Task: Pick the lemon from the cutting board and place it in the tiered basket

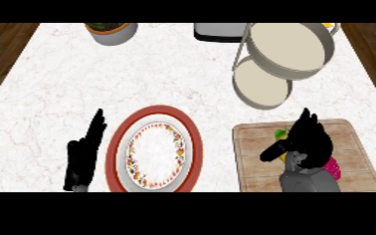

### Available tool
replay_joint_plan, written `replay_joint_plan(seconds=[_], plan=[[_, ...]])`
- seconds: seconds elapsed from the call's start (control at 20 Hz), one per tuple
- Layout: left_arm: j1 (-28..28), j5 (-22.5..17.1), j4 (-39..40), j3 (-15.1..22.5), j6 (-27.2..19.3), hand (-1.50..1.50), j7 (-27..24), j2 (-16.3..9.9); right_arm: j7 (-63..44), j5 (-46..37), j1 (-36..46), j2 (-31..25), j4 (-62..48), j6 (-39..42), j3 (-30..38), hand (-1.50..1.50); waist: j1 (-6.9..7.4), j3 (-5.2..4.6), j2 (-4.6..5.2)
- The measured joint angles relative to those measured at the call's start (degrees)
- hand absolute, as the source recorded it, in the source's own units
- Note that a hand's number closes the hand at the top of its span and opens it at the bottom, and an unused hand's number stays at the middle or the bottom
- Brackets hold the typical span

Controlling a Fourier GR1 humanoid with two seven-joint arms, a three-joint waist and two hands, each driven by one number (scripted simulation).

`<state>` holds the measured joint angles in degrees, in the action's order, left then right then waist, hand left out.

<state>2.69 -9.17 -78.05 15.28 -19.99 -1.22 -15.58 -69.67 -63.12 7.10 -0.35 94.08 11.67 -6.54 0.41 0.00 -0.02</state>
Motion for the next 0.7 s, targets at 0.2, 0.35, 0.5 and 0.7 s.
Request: replay_joint_plan(seconds=[0.2, 0.35, 0.5, 0.7], plan=[[0.68, 0.57, -1.25, 0.04, -0.35, 0.00, 0.88, -0.01, 0.00, 1.58, -0.44, 0.01, -1.14, -0.22, 0.92, -1.50, -0.05, 0.00, -0.01], [0.35, 0.47, -0.90, -0.45, 0.08, 0.00, 0.87, 0.17, 0.05, 2.70, 0.92, 0.02, -2.97, -0.32, 2.01, -1.50, -0.03, -0.01, 0.04], [0.43, 0.61, -1.07, -0.66, 0.32, 0.00, 1.29, 0.38, 0.79, 3.34, 0.12, 0.03, -4.09, -0.86, 2.45, -1.50, -0.13, -0.01, 0.03], [0.71, 1.74, -0.54, -0.39, -0.46, 0.00, 0.16, 1.81, 1.90, 3.95, -0.02, 0.02, -6.00, -1.41, 2.90, 1.50, -0.19, 0.01, 0.00]])
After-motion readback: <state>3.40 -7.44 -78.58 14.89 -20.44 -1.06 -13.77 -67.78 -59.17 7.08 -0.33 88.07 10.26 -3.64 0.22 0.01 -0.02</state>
